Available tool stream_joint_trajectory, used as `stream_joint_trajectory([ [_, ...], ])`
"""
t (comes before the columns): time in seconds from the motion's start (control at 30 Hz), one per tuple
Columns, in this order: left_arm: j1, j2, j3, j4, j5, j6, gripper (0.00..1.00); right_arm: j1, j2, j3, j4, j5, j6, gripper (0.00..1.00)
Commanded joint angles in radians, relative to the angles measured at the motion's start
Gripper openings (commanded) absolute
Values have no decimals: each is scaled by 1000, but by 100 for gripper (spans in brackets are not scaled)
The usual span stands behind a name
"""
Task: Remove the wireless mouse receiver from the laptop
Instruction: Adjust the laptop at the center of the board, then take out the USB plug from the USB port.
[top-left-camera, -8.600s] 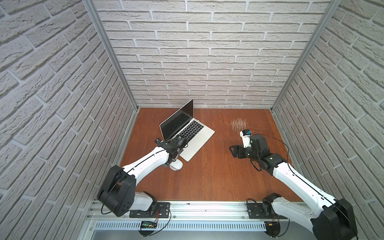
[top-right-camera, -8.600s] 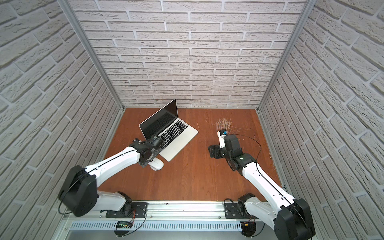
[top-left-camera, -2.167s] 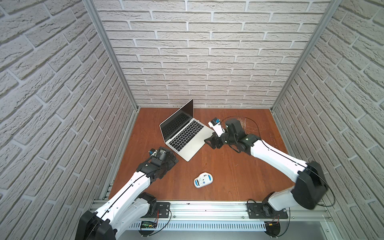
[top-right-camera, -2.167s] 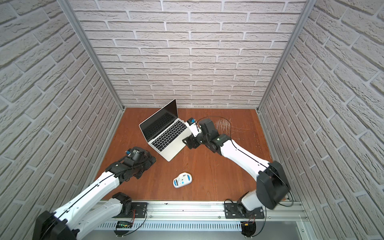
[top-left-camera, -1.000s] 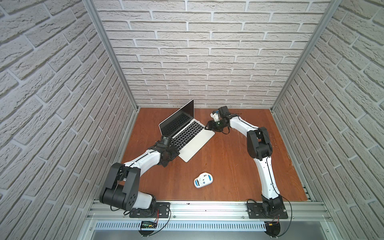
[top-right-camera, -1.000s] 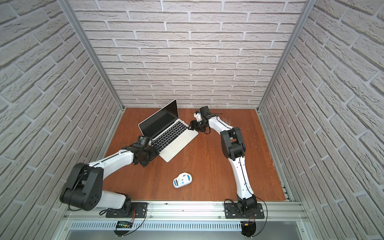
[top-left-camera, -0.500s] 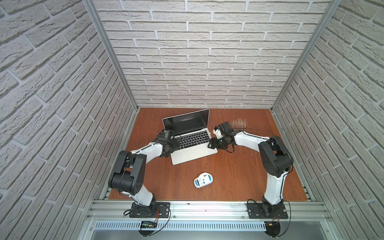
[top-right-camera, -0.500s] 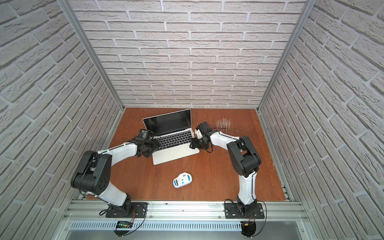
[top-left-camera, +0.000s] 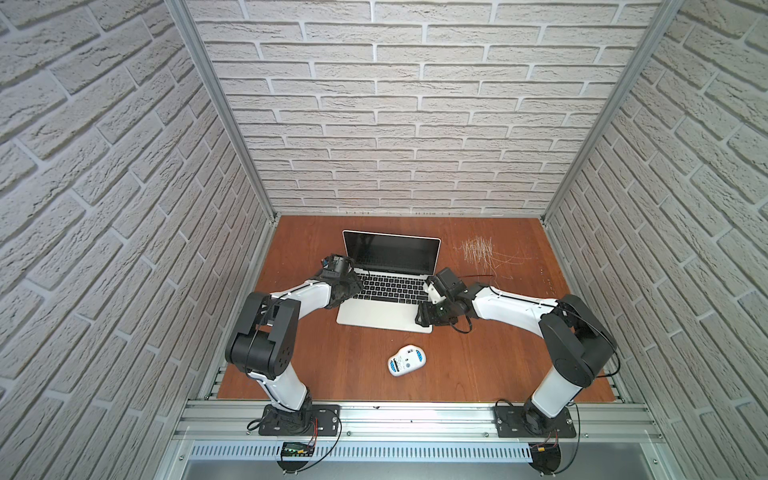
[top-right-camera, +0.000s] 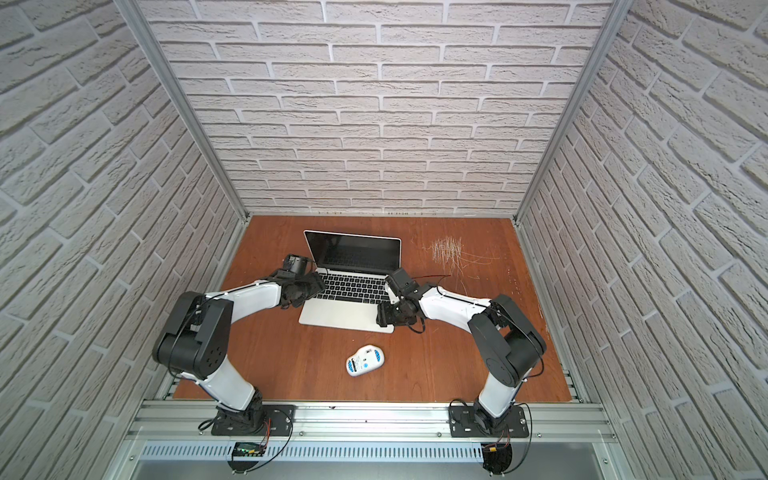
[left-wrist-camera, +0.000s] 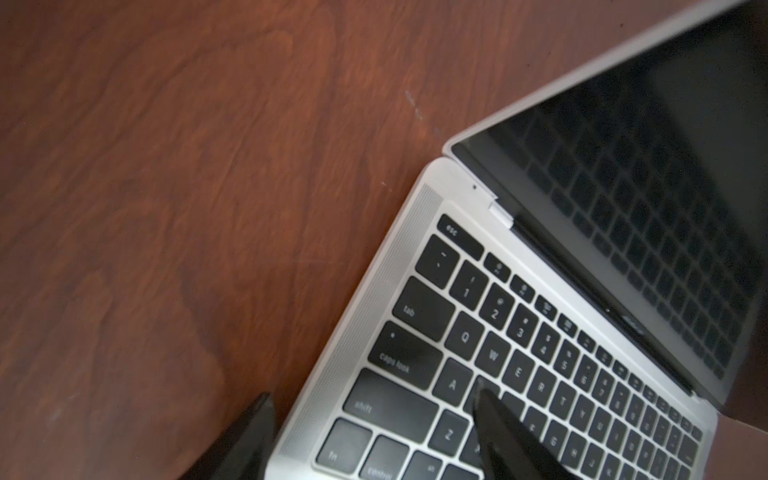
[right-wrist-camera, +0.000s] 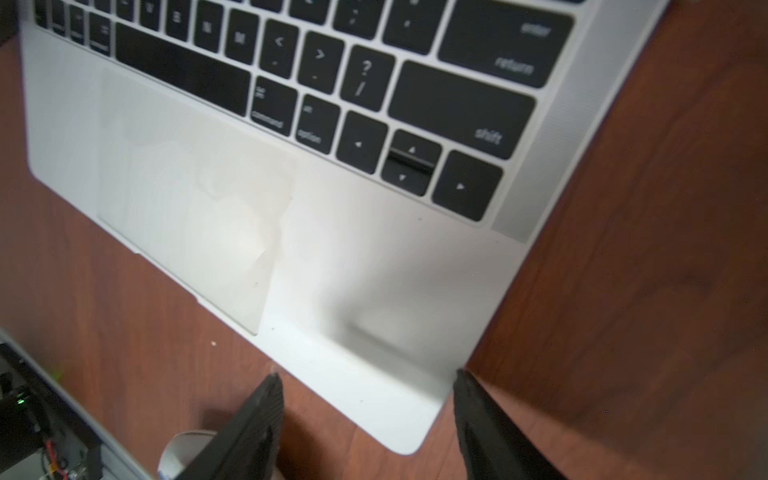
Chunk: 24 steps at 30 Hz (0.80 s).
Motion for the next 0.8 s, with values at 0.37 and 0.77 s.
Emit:
stream_joint_trajectory([
  [0.37, 21, -145, -35, -349, -43, -9, 86, -214, -170, 10, -45, 8, -419, 71],
  [0.77, 28, -298, -184, -325, 26, -19, 78, -279, 75, 265, -341, -207, -1211, 70],
])
